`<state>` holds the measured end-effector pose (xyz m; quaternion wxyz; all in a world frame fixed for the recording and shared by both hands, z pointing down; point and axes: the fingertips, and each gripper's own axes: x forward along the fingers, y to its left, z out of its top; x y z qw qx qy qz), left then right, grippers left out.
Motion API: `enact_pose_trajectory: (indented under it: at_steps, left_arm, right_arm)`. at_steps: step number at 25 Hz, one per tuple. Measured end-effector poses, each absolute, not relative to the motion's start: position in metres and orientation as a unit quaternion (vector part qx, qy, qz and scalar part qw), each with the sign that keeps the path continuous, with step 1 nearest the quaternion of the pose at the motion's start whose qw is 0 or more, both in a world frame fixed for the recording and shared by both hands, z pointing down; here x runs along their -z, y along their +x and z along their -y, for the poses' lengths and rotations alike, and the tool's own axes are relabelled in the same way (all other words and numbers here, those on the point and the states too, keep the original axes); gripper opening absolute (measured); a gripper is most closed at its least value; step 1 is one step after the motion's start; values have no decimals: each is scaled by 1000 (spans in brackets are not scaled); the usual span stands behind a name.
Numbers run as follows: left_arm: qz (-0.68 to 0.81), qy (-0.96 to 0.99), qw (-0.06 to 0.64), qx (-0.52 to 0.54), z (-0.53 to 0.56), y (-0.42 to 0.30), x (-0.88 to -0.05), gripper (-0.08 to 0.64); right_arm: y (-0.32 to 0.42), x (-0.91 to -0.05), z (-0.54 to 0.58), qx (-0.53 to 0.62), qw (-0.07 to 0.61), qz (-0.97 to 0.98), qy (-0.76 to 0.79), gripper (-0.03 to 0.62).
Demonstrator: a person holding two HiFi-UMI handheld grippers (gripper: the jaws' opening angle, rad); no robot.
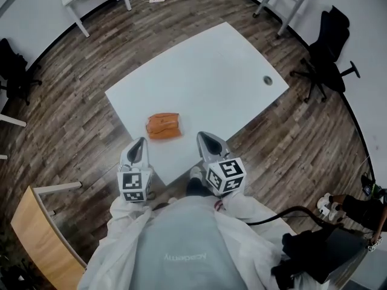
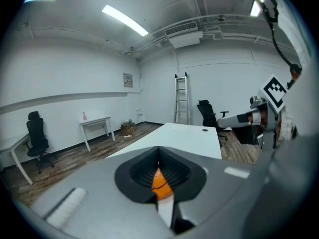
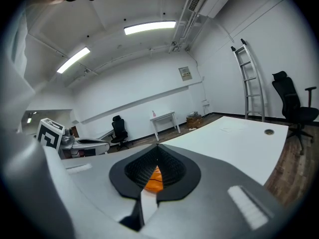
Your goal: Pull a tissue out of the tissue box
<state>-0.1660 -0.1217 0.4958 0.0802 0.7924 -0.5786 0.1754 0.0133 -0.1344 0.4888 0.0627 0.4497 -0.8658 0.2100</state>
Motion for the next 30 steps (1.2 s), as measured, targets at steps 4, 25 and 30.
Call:
enact_pose_trajectory:
  at_steps: [4, 25, 30]
  left_arm:
    - [597, 777, 83, -182, 130, -169, -498, 0]
    - [644, 735, 96, -189, 140, -158, -494, 0]
    - [648, 732, 97, -189, 138, -161, -494, 0]
  right_arm:
    - [12, -489, 149, -212, 65, 875, 430, 2]
    - [17, -500, 185, -226, 75, 897, 372, 2]
    - [12, -500, 186, -226, 77, 900, 366, 2]
